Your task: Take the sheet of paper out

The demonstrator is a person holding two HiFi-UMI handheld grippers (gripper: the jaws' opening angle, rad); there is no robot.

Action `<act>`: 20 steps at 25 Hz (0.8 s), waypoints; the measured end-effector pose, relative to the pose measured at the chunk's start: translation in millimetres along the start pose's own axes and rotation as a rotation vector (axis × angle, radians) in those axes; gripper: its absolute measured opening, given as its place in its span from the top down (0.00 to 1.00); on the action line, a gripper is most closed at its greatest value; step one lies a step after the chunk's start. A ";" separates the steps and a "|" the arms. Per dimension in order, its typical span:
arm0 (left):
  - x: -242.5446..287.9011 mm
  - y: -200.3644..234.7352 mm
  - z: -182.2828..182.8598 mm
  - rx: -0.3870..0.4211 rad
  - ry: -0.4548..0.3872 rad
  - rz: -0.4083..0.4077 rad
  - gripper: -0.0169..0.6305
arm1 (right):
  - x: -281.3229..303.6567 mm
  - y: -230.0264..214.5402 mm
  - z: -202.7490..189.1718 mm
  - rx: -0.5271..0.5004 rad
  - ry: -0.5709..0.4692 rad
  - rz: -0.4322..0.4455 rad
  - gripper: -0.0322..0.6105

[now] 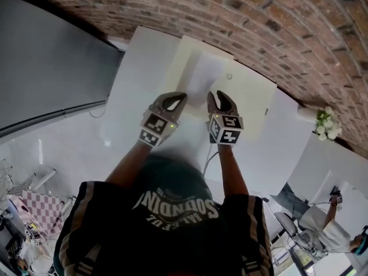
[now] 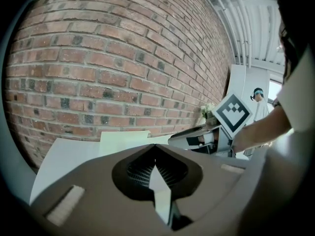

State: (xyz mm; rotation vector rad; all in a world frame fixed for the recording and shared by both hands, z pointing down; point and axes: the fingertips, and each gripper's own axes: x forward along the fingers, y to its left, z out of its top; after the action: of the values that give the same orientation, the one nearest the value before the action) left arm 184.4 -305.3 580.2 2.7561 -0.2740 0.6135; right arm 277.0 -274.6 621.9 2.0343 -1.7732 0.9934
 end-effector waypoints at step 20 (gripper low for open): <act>0.1 5.8 -11.5 -0.024 0.027 0.023 0.96 | 65.7 -38.9 -55.6 -0.031 0.295 -0.003 0.73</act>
State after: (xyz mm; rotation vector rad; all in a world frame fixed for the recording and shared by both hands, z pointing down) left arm 178.6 -307.0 591.6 2.7232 -0.3051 0.6490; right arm 297.3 -282.8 713.8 1.7639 -1.6198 1.1867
